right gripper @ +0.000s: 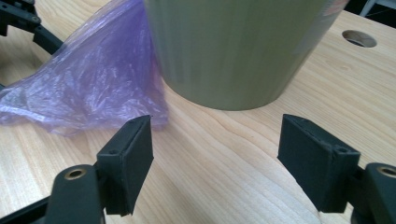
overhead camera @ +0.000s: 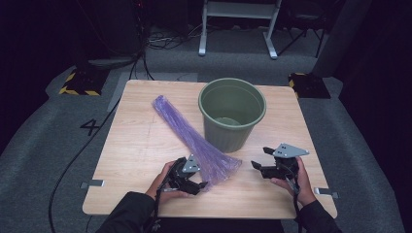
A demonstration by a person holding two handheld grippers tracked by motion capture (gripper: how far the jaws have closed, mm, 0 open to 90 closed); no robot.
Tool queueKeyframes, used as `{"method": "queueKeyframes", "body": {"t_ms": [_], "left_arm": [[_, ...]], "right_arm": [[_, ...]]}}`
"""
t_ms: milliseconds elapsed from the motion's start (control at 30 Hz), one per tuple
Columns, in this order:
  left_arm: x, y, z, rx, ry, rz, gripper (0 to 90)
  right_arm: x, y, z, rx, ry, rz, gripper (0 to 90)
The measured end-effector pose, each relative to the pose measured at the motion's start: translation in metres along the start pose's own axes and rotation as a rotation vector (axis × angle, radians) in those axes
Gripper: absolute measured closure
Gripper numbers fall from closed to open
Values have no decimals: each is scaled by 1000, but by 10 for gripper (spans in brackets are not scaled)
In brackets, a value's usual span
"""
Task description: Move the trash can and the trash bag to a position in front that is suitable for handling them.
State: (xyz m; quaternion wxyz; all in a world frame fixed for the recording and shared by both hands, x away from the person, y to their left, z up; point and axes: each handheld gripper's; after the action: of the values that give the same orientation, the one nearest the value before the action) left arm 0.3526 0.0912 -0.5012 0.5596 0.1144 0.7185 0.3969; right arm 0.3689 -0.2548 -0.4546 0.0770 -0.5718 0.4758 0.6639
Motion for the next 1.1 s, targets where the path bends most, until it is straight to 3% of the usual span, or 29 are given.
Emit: {"method": "queueKeyframes", "body": {"t_ms": [200, 400, 467, 667, 800, 867, 967, 1100], "left_arm": [[-9, -12, -5, 15, -16, -9, 220], [-22, -26, -11, 35, -38, 3, 180], [-26, -30, -13, 44, -42, 2, 170], [-32, -36, -16, 36, -37, 6, 154], [-34, -38, -17, 30, -34, 10, 153], [-34, -38, -17, 30, -33, 10, 152], [-33, -38, -17, 30, -34, 7, 153], [-31, -34, -15, 28, -26, 11, 153]], "right_arm": [[0, -4, 5, -30, -6, 2, 274], [-1, -19, 19, -81, 21, 25, 278], [-2, -26, 22, -102, 10, 28, 284], [-4, -44, 32, -172, 0, 54, 311], [-3, -55, 38, -173, 7, 91, 329], [-2, -59, 40, -179, 11, 108, 376], [1, -64, 44, -163, 39, 150, 533], [3, -63, 44, -171, 71, 156, 724]]}}
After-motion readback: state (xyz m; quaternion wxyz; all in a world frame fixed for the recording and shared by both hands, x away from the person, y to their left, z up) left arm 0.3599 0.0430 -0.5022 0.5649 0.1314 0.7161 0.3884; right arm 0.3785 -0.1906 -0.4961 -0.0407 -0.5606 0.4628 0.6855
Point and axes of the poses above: each handheld gripper's, and its own axes: y roughly backward along the jaws, x roughly out of its underside, z roughly to its left, and after that the axes turned 4 degrees about x, right-handed
